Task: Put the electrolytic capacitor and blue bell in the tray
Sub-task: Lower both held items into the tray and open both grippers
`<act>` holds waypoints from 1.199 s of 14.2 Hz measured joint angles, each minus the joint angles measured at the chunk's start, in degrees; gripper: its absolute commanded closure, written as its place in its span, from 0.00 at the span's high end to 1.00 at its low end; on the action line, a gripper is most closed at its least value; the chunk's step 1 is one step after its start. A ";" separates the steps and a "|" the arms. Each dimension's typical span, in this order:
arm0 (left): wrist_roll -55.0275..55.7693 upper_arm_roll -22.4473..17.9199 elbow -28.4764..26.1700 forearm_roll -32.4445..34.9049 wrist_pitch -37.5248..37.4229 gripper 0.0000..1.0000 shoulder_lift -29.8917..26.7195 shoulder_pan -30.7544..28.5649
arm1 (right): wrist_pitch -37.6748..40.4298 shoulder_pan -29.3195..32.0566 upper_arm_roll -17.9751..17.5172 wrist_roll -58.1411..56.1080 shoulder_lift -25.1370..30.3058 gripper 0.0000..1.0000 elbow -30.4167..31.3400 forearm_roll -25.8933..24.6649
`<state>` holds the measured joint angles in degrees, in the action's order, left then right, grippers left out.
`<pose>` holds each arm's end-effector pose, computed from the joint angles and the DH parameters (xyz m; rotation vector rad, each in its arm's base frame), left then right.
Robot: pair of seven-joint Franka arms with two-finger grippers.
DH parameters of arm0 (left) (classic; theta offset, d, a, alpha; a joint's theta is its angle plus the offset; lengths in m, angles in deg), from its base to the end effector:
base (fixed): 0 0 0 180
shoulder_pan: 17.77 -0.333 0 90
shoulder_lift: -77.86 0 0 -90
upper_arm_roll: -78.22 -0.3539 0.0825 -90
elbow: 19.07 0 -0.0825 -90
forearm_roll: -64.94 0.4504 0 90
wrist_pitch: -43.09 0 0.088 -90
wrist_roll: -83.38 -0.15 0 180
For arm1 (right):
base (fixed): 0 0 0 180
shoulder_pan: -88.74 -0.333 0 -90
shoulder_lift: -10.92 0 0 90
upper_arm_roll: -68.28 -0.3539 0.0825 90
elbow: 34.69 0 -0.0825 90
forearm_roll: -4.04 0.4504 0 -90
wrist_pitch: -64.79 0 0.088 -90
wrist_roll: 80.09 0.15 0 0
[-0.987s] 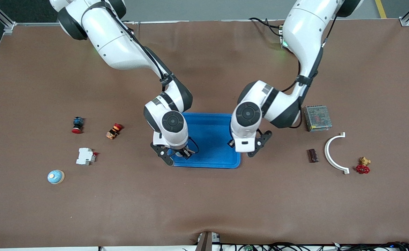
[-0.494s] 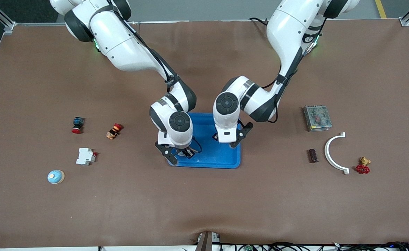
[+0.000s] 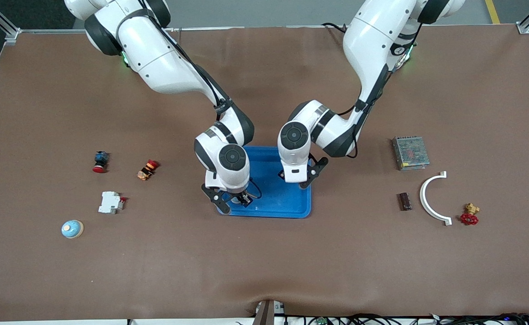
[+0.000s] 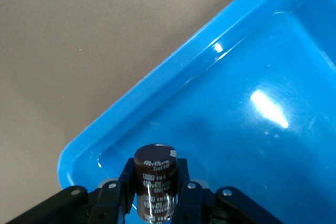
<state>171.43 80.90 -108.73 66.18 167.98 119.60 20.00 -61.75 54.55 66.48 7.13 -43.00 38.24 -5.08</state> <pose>0.5815 -0.4895 0.1476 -2.7880 -1.2242 0.0949 0.6828 0.4759 0.1208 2.8352 -1.2185 0.1355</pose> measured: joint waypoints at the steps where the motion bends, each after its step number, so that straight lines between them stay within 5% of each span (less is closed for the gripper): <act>1: 0.00 0.00 -0.33 0.00 0.15 0.00 0.00 0.01 | 0.00 -0.01 0.00 0.01 -0.03 0.00 -0.08 0.00; 2: 0.00 0.01 -0.66 0.00 0.42 0.00 0.00 0.03 | 0.00 -0.02 0.00 0.01 -0.05 0.00 -0.17 0.00; 3: 0.00 0.01 -0.99 0.00 0.63 0.00 0.00 0.07 | 0.00 -0.04 0.00 0.01 -0.08 0.36 -0.22 0.00; 4: 0.00 0.02 -1.33 0.00 0.74 0.00 -0.01 0.17 | -0.01 -0.05 0.00 0.02 -0.09 0.99 -0.24 0.00; 10: 0.00 0.02 -3.22 0.00 0.95 0.00 -0.01 1.38 | -1.18 -1.25 0.00 1.98 -0.27 1.00 -0.26 -3.71; 12: 0.00 0.03 -3.59 0.00 0.95 0.10 -0.01 1.56 | -1.22 -1.42 0.01 1.99 -0.27 1.00 -0.27 -3.91; 15: 0.00 0.02 -4.07 0.17 0.96 0.65 -0.01 2.09 | -1.03 -1.41 0.22 0.92 -0.25 1.00 -0.59 -4.17; 16: 0.00 0.01 -4.07 0.26 0.96 1.00 -0.02 2.11 | 0.05 -1.37 0.33 -0.30 -0.18 1.00 -1.12 -4.17; 17: 0.00 -0.01 -4.07 0.27 0.97 1.00 -0.03 2.11 | 2.12 -1.27 0.40 -1.50 0.00 1.00 -1.73 -4.17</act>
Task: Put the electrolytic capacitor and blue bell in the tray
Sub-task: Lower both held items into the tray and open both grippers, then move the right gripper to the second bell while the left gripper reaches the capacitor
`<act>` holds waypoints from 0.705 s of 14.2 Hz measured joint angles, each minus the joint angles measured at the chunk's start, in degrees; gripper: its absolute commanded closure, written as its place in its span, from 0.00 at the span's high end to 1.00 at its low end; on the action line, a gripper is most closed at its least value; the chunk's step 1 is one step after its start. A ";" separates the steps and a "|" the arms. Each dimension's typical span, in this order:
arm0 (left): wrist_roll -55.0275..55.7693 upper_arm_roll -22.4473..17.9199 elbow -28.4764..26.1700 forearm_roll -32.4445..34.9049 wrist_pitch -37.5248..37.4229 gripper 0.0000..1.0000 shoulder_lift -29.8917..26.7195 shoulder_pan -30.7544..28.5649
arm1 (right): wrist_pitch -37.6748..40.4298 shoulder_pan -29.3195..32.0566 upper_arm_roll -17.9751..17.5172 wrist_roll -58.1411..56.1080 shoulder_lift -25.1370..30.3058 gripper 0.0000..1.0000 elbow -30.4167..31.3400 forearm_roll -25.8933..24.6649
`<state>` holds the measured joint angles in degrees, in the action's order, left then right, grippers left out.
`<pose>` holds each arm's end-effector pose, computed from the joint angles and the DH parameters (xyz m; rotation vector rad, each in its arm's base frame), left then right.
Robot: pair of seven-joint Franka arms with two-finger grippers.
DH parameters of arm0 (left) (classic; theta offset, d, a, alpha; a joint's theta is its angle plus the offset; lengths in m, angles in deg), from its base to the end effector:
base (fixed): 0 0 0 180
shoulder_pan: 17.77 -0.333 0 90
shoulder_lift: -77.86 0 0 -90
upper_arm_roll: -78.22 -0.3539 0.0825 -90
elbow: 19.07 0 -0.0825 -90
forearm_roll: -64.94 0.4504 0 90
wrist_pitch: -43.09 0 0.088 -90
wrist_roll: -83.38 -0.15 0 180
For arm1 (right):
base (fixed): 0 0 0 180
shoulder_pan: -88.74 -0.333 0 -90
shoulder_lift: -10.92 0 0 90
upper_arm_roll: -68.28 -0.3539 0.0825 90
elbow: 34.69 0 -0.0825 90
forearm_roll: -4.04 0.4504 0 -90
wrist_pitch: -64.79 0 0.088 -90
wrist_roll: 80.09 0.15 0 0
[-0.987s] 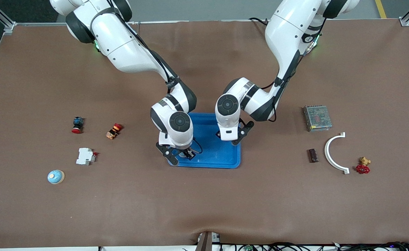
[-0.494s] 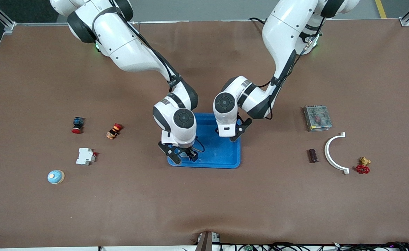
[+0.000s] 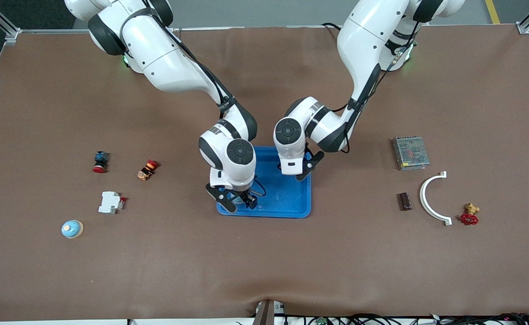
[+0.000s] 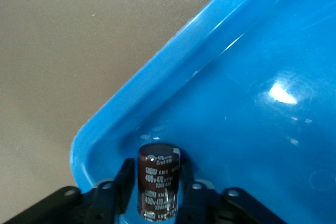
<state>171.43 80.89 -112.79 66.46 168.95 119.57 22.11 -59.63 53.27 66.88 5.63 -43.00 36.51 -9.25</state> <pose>0.5432 -0.4935 0.1173 -2.7650 -1.1463 0.1201 0.6830 0.4854 0.1335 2.8413 -1.0857 0.2197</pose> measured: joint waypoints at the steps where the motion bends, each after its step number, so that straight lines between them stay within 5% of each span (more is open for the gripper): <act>1: 0.00 -0.03 0.01 0.03 0.01 1.00 -0.03 0.00 | 1.88 0.15 0.02 -1.05 0.37 1.00 -0.51 0.00; 10: -1.09 -0.88 3.91 0.44 -7.95 1.00 -7.22 -1.31 | 9.04 9.70 0.10 -24.90 5.75 1.00 -2.13 1.73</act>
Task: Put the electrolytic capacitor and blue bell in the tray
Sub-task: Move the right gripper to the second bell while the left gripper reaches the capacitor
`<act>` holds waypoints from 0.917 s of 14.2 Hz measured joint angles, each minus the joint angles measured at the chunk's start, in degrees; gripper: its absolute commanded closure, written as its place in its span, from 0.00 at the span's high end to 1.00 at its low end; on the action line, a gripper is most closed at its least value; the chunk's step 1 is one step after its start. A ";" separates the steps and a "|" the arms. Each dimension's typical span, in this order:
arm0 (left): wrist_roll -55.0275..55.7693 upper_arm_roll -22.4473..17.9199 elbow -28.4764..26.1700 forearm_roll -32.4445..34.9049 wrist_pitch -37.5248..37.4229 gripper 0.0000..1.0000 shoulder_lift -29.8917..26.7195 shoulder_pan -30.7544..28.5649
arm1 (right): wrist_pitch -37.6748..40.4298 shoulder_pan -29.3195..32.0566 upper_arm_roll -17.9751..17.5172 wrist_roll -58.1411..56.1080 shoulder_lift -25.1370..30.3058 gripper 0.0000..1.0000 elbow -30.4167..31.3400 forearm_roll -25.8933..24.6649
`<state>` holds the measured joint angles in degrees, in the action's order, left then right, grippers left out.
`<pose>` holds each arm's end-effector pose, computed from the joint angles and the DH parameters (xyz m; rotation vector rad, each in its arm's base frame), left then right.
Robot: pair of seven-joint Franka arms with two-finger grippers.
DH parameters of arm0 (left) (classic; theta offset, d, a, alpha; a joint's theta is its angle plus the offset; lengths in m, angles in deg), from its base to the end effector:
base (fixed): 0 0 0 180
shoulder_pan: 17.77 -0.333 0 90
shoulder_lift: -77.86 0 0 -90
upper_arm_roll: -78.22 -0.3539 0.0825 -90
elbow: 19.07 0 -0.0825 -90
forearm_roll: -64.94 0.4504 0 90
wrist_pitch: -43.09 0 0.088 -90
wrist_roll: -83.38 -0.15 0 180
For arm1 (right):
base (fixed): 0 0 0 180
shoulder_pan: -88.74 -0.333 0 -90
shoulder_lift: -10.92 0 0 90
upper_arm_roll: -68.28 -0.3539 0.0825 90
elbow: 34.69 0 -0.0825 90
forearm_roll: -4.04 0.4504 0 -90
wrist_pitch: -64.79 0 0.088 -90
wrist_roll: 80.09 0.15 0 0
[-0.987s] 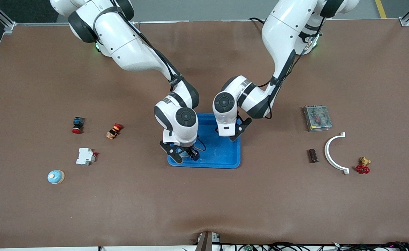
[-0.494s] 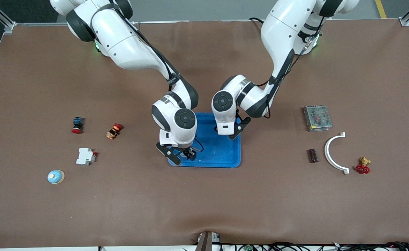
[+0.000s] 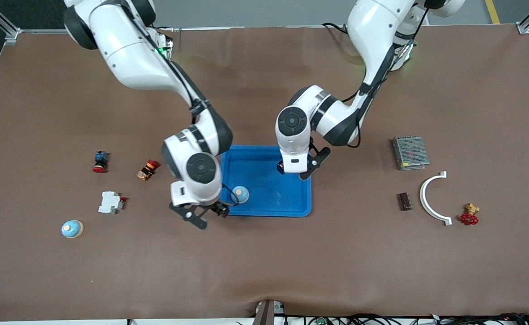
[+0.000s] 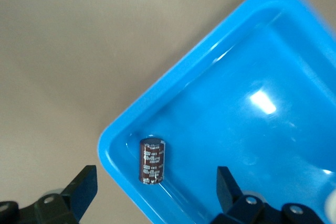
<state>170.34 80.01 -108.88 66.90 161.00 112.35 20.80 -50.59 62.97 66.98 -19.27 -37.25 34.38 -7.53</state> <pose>0.5810 -0.4865 0.2336 -2.7966 -1.1826 0.0595 0.7597 0.3611 0.2235 2.9025 -0.7514 0.1363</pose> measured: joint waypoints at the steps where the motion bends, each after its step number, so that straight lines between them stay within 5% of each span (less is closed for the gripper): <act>1: -1.72 -0.10 0.66 0.04 -1.13 1.00 -1.09 -0.81 | 0.32 2.02 0.03 -4.52 0.37 1.00 -0.12 0.08; 13: -50.61 -0.60 1.22 1.78 -7.99 1.00 -9.78 -23.56 | 1.04 21.57 0.18 -42.52 1.41 1.00 0.01 0.75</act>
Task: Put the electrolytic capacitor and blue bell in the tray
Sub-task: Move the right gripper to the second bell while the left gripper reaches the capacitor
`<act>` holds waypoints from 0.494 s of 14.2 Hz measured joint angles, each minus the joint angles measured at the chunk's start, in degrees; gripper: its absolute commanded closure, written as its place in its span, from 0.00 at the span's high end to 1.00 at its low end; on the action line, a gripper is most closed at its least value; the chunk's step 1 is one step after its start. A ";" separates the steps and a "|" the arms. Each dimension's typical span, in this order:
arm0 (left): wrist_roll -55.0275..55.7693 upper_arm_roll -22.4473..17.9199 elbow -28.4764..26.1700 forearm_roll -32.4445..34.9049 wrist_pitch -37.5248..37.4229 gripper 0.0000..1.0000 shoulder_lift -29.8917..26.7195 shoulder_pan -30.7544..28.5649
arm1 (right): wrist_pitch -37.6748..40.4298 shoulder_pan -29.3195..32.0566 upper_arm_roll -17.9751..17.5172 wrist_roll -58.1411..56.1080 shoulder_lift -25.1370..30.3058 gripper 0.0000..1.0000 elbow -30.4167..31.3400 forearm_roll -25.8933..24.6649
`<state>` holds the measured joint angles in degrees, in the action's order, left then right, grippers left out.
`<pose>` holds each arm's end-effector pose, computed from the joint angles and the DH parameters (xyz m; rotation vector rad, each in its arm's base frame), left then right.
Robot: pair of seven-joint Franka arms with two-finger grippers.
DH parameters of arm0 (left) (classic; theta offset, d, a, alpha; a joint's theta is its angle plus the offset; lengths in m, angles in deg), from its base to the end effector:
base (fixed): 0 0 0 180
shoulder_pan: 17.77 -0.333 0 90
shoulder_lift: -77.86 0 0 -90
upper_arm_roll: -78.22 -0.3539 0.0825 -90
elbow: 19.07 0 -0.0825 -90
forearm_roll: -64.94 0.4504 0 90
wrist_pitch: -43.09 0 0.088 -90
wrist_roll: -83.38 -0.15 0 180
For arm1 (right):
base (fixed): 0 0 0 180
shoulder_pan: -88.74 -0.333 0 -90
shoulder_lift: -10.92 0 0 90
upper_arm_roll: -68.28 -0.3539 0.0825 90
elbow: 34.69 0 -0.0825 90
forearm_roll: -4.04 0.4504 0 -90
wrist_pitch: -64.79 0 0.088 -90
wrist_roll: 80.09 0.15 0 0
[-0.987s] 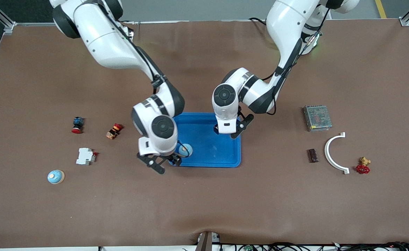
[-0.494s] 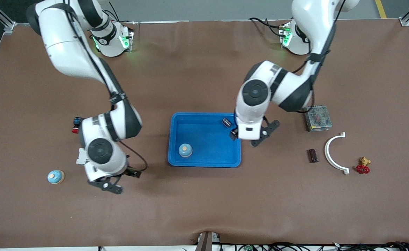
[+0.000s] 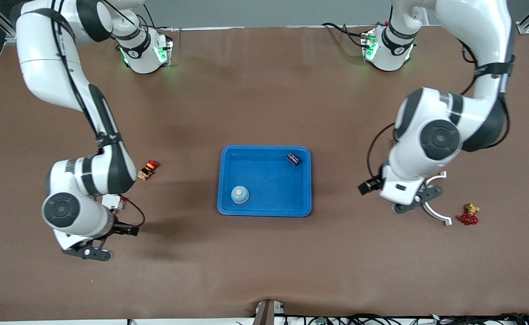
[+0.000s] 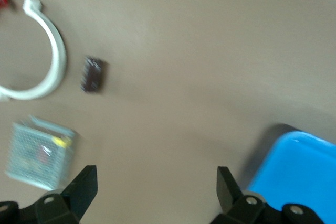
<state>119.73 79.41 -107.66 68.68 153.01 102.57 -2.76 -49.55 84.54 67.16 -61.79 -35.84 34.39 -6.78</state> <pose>0.7210 -0.2002 0.3629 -3.0271 -0.5029 0.0457 0.8388 0.0553 0.2425 2.9743 -0.2269 0.0100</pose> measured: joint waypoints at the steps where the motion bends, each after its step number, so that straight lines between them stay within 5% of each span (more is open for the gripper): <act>1: -4.23 0.02 -0.21 2.18 0.02 1.00 0.42 -1.90 | -0.68 1.63 -0.01 -2.93 0.09 1.00 0.44 0.90; 7: -19.44 0.09 -0.58 6.03 7.35 1.00 6.11 -10.28 | -15.01 9.60 -0.14 -15.35 2.62 1.00 11.71 1.82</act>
<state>100.30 79.50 -108.24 74.72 160.36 108.68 -13.04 -64.56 94.14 67.02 -77.14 -33.23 46.10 -4.95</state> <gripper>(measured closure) 0.000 0.000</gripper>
